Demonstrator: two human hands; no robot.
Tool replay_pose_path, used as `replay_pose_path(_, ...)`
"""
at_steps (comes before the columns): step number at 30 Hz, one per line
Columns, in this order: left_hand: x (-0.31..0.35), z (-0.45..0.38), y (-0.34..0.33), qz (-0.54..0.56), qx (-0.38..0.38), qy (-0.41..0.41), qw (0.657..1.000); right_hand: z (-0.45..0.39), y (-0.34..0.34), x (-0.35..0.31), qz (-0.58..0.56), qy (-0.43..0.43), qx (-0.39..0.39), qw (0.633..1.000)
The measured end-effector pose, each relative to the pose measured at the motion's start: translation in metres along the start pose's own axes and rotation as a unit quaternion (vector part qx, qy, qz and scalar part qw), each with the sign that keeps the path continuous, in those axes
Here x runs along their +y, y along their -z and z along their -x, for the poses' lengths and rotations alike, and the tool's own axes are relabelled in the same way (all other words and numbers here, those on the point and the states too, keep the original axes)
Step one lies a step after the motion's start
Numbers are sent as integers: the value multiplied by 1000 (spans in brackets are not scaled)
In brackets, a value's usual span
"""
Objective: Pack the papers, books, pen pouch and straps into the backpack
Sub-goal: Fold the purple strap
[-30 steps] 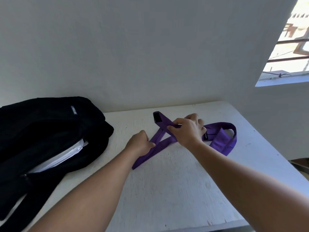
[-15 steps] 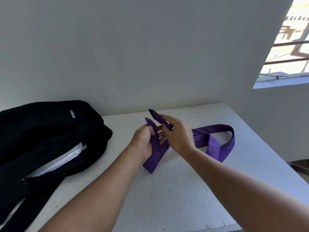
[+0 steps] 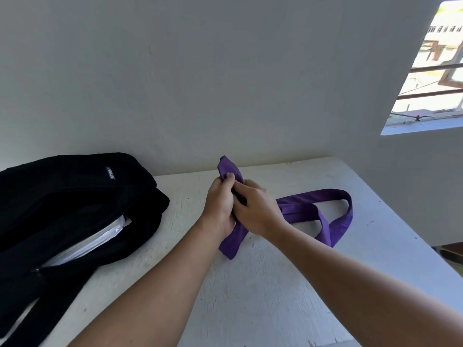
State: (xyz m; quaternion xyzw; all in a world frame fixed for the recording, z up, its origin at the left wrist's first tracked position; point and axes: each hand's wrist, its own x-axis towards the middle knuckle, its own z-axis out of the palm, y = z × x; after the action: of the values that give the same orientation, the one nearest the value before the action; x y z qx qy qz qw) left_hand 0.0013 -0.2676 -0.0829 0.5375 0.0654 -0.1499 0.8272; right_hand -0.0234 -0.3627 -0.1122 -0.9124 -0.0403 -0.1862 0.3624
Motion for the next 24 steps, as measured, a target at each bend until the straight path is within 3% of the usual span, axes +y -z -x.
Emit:
replay_pose_path(4, 10, -13, 13, 78, 53, -14, 995, -3, 4, 1, -174, -61, 57, 981)
replay_pose_path(6, 18, -16, 18, 98, 67, -16, 993, -7, 7, 4, -189, -103, 53, 975)
replay_pose_path(9, 29, -18, 21, 136, 34, 0, 990, -14, 13, 6, -194, -142, -89, 967)
replay_pose_path(11, 41, -16, 18, 160, 3, 5, 987, -17, 18, 0, -260, -167, -172, 936)
replay_pose_path(14, 56, -15, 15, 176, -18, -8, 984, -23, 23, -10, -341, -165, -225, 898)
replay_pose_path(16, 65, -14, 15, 180, -18, -35, 983, -30, 21, -16, -351, -138, -208, 903)
replay_pose_path(19, 66, -12, 22, 140, -27, -77, 987, -38, 15, -22, -286, -83, -143, 944)
replay_pose_path(24, 39, -1, 40, 82, -87, 48, 992, -37, 5, -27, -238, -49, -123, 962)
